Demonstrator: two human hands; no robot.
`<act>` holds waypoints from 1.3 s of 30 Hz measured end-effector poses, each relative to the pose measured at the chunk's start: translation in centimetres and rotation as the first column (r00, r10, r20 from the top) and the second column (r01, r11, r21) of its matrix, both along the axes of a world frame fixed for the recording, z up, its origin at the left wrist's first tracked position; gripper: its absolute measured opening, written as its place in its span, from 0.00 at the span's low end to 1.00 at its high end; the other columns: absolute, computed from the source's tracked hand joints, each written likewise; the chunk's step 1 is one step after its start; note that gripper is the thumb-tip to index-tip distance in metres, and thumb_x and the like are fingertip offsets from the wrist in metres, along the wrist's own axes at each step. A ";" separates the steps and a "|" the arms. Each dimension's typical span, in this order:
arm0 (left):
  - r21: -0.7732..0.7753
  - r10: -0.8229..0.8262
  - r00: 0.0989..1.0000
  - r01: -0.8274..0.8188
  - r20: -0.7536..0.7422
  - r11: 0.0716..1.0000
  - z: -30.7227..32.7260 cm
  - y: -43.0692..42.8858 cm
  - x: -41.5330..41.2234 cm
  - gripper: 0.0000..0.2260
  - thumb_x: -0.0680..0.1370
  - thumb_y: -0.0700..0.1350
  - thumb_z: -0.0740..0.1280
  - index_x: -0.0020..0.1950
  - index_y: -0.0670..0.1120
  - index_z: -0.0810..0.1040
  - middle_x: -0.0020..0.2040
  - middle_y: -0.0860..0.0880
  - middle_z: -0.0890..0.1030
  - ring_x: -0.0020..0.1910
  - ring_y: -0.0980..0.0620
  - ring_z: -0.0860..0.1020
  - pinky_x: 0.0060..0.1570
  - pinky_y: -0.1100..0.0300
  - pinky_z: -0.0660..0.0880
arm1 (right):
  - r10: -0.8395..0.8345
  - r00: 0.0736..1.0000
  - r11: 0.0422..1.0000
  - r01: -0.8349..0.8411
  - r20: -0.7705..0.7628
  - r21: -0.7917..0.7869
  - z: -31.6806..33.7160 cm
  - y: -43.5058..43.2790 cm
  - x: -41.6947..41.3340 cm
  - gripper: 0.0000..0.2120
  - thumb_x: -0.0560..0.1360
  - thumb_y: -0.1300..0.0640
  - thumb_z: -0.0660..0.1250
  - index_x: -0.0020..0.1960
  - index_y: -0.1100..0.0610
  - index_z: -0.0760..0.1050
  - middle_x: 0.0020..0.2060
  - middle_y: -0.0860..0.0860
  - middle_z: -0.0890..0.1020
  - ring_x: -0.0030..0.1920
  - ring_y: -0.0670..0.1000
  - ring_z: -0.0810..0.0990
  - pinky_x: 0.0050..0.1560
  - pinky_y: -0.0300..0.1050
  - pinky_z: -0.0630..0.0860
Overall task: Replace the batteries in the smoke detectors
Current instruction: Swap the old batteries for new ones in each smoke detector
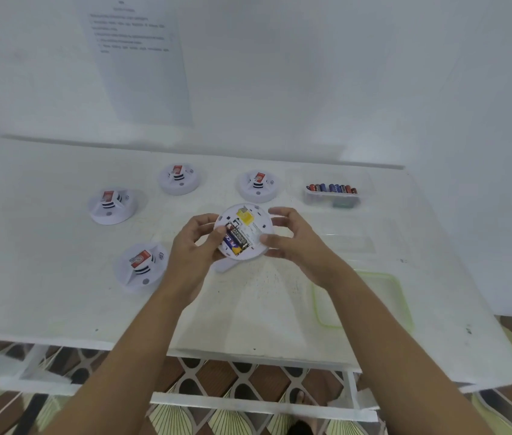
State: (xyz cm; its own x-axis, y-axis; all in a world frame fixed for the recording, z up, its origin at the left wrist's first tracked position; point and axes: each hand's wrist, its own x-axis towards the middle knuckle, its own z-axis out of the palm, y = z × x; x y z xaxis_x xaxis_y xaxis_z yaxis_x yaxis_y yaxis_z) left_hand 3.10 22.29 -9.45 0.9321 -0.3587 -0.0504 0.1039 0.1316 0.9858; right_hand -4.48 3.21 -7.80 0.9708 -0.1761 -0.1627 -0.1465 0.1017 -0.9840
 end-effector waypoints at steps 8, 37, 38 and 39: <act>0.151 -0.097 0.984 0.075 0.150 0.986 0.9 1.2 -0.3 0.05 0.77 0.44 0.71 0.52 0.47 0.81 0.52 0.45 0.83 0.49 0.44 0.83 0.48 0.39 0.81 | 0.310 0.948 0.936 -0.317 -0.069 -0.154 1.3 0.2 -1.6 0.49 0.67 0.69 0.79 0.79 0.45 0.59 0.70 0.47 0.74 0.62 0.49 0.81 0.54 0.44 0.81; 0.525 -0.328 0.842 0.064 0.428 0.849 4.5 -8.2 -3.4 0.08 0.82 0.41 0.58 0.50 0.51 0.76 0.44 0.52 0.72 0.43 0.59 0.72 0.37 0.73 0.67 | 0.119 0.991 0.867 -0.073 0.064 -0.494 3.4 -5.9 -6.1 0.46 0.61 0.65 0.83 0.72 0.47 0.66 0.59 0.45 0.80 0.60 0.46 0.79 0.58 0.50 0.82; 0.514 -0.338 0.841 0.085 0.422 0.854 4.6 -8.9 -3.5 0.07 0.82 0.42 0.59 0.49 0.51 0.75 0.45 0.52 0.74 0.43 0.58 0.73 0.38 0.71 0.67 | 0.118 0.991 0.871 -0.073 0.064 -0.486 3.5 -6.5 -6.2 0.46 0.61 0.65 0.83 0.73 0.48 0.66 0.59 0.45 0.80 0.61 0.47 0.80 0.58 0.51 0.82; 0.498 -0.351 0.837 0.110 0.420 0.860 4.6 -9.5 -3.6 0.07 0.82 0.43 0.59 0.48 0.52 0.73 0.45 0.52 0.75 0.42 0.58 0.73 0.39 0.67 0.68 | 0.118 0.991 0.876 -0.073 0.064 -0.478 3.6 -7.1 -6.3 0.46 0.62 0.66 0.83 0.73 0.48 0.66 0.59 0.46 0.80 0.61 0.48 0.80 0.57 0.52 0.83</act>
State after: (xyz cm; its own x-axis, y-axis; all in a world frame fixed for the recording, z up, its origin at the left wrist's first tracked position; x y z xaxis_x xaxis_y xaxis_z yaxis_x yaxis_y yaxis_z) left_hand -0.45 12.81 -4.90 0.7677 -0.6167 0.1743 -0.4265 -0.2887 0.8572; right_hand -10.78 -3.94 -4.17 0.9933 -0.1157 0.0041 -0.0415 -0.3892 -0.9202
